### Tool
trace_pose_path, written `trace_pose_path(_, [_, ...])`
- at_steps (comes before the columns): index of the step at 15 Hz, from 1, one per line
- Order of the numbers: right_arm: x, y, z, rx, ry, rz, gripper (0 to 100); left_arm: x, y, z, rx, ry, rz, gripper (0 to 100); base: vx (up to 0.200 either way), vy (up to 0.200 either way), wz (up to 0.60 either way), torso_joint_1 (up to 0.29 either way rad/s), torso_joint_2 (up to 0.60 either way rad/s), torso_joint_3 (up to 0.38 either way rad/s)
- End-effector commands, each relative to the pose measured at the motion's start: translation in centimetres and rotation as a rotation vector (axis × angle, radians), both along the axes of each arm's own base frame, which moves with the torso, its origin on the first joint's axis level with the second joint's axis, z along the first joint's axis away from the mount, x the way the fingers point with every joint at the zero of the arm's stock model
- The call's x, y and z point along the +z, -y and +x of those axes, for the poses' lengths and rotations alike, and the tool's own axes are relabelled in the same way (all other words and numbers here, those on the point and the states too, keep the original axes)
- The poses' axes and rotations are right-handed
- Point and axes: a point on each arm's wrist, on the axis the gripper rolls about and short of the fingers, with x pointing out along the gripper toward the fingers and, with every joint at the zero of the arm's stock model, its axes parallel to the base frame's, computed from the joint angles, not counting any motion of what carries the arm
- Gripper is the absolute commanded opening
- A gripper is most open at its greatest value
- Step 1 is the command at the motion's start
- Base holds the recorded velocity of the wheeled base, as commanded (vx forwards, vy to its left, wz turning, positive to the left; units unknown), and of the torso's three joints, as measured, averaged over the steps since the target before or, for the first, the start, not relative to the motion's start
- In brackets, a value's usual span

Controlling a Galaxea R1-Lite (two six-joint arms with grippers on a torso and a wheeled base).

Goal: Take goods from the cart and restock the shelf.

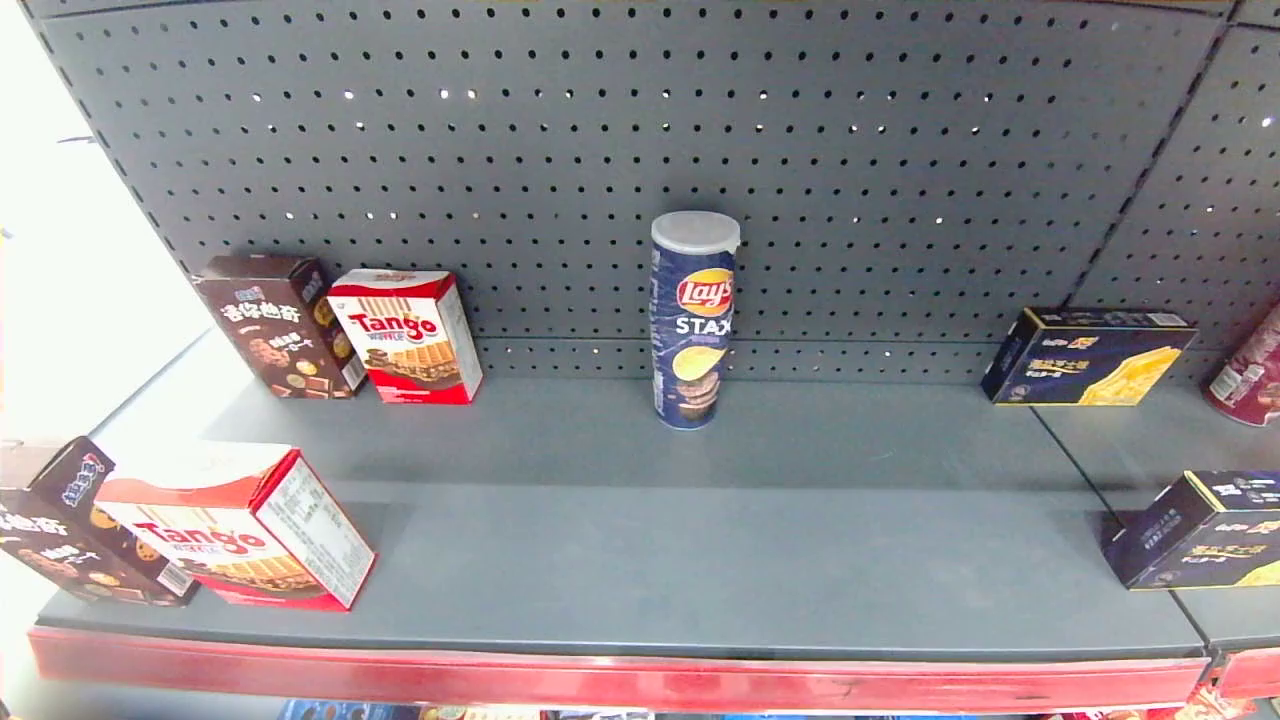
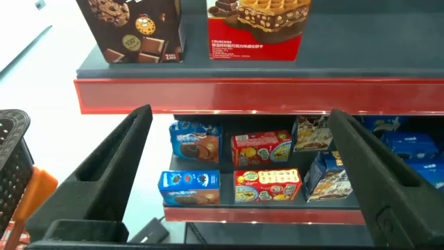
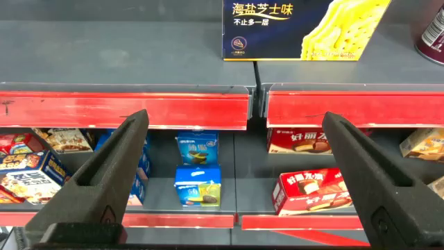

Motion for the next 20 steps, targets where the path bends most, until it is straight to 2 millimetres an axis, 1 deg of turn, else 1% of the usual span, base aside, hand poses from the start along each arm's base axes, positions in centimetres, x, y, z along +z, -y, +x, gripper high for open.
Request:
trace_pose_path(1, [0.0, 0.0, 0.01, 0.0, -0.001, 0.0, 100, -0.01, 0.0, 0.0, 0.001, 0.0, 0.0, 100, 0.0, 0.0, 0.0, 0.0, 0.0, 0.0])
trace_pose_path(2, [0.0, 0.0, 0.0, 0.0, 0.0, 0.0, 100, -0.01, 0.0, 0.0, 0.001, 0.0, 0.0, 100, 0.0, 0.0, 0.0, 0.0, 0.0, 0.0])
trace_pose_path(12, [0.0, 0.0, 0.01, -0.002, -0.001, -0.008, 100, -0.01, 0.0, 0.0, -0.001, 0.0, 0.0, 100, 0.0, 0.0, 0.6, 0.003, 0.0, 0.002])
trace_pose_path(20, [0.0, 0.01, 0.0, -0.003, 0.0, -0.006, 100, 0.02, 0.01, -0.01, -0.008, 0.0, 0.004, 100, 0.0, 0.0, 0.0, 0.0, 0.0, 0.0])
